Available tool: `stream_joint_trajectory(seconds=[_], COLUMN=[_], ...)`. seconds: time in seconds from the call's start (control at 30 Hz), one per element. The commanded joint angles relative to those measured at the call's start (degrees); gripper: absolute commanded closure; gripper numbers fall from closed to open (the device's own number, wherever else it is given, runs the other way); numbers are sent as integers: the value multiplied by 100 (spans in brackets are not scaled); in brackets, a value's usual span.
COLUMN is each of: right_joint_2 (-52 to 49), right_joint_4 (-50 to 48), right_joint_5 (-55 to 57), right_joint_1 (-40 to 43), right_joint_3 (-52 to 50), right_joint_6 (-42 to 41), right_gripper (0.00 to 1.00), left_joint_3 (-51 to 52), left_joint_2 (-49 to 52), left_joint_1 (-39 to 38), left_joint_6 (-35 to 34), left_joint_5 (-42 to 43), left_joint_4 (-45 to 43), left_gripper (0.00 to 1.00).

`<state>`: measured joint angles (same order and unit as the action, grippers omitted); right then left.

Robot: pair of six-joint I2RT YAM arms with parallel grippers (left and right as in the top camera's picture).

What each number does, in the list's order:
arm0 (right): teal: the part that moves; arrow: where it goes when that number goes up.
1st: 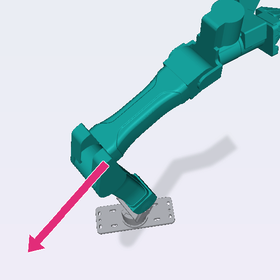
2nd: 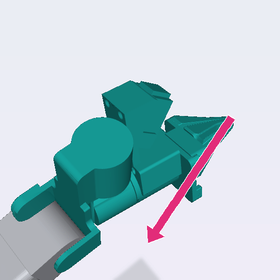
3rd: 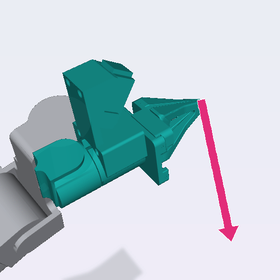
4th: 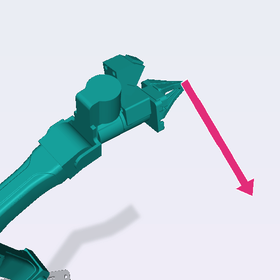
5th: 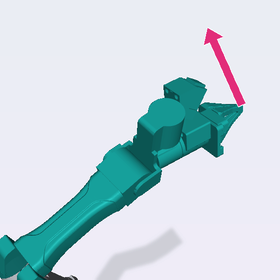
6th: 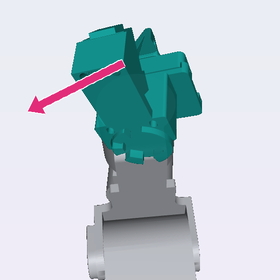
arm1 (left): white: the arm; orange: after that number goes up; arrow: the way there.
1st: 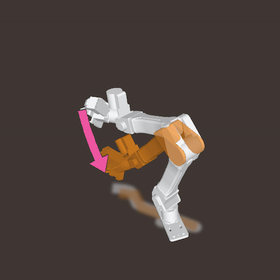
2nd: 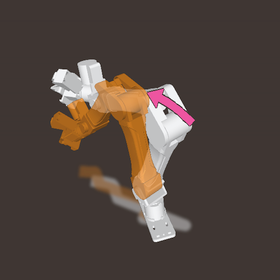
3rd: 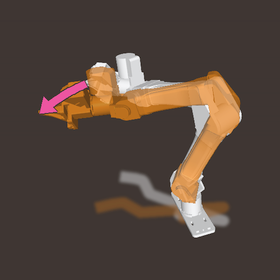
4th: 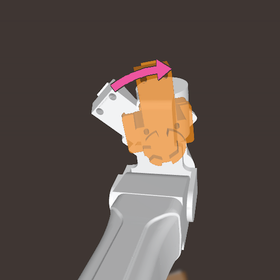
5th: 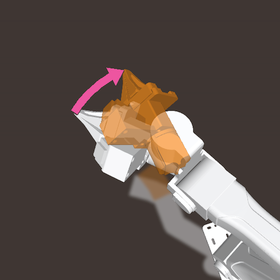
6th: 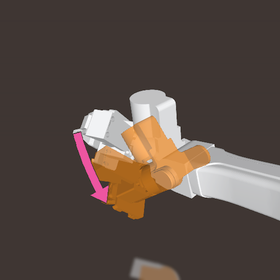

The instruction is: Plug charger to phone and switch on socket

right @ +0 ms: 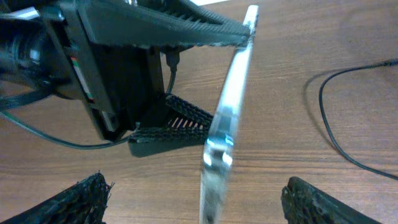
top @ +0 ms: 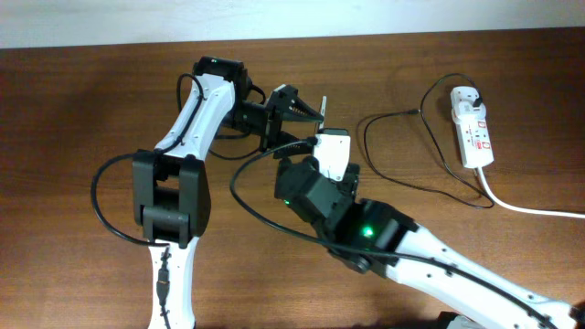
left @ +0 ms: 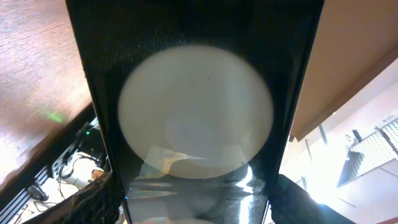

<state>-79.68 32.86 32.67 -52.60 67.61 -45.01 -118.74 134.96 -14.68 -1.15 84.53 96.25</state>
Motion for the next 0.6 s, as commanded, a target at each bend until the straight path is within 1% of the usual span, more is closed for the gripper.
stream_joint_trajectory(seconds=[0.0, 0.03, 0.13, 0.2, 0.23, 0.33, 0.57], right_joint_2=[-68, -68, -68, -70, -70, -70, -68], right_joint_4=[-188, -190, -225, -221, -208, -203, -177], right_joint_5=[496, 715, 660, 658, 629, 66, -87], right_joint_1=[-15, -15, -15, 46, 129, 354, 354], right_joint_3=[101, 101, 98, 98, 98, 98, 98], right_joint_6=[-76, -116, -116, -116, -116, -114, -114], right_gripper=[20, 27, 41, 53, 55, 66, 88], left_joint_3=[-105, -105, -105, -105, -105, -105, -105], left_joint_2=[-13, -13, -13, -13, -13, -13, -13], left_joint_1=[-24, -24, -24, -24, -24, -24, -24], left_joint_6=[9, 11, 11, 11, 11, 11, 9], left_joint_5=[120, 116, 118, 118, 116, 118, 120], left_joint_4=[4, 4, 4, 4, 4, 4, 7], left_gripper=[32, 32, 32, 32, 32, 32, 31])
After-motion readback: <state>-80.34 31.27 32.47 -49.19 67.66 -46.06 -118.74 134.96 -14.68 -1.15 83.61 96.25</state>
